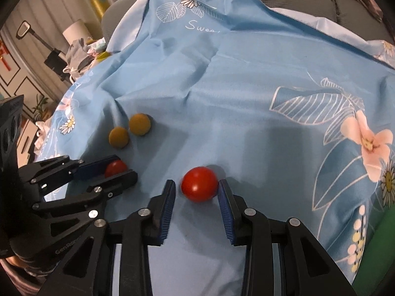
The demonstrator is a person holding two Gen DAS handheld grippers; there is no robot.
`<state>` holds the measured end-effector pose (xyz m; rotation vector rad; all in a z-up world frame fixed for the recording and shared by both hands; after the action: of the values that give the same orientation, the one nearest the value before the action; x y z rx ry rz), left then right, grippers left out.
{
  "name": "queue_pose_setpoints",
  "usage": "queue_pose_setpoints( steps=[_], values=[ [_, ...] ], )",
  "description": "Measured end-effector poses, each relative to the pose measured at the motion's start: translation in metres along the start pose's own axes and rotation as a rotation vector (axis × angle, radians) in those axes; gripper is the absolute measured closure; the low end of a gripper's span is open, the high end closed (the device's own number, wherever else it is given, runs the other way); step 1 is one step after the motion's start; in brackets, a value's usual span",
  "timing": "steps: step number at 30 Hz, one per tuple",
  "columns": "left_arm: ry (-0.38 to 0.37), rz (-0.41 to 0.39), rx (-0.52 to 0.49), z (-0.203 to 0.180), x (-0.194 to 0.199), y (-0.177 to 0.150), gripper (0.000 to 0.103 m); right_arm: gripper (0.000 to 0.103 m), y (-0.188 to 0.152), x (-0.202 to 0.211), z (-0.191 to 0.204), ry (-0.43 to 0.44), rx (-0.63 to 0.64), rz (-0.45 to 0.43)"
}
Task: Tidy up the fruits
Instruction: 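Grasp a red cherry tomato with the left tool while the right tool grasps another, then carry both cherry tomatoes over the green bowl and open both tools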
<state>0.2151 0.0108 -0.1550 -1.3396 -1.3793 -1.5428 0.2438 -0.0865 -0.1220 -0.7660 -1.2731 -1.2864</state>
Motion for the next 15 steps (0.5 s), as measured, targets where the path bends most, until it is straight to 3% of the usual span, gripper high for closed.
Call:
queue_pose_setpoints(
  steps=[8, 15],
  values=[
    [-0.011, -0.004, 0.004, 0.0, 0.002, 0.001, 0.079, 0.071, 0.003, -0.002, 0.002, -0.037, 0.019, -0.01],
    [-0.049, 0.0, 0.022, 0.0, 0.012, -0.009, 0.079, 0.072, -0.001, 0.007, 0.003, -0.01, 0.007, -0.02]
  ],
)
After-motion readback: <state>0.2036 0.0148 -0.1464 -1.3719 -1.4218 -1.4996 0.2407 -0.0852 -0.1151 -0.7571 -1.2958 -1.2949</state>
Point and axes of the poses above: each gripper's, at about its wrist camera, not at the fingertips, and x roughly against the way its jaws point, z to its left, y to its top, the point moved 4 cm from there along -x, roughly the way its jaws point, and after that the axes turned 15 degrees about z, right-handed, at the moved point
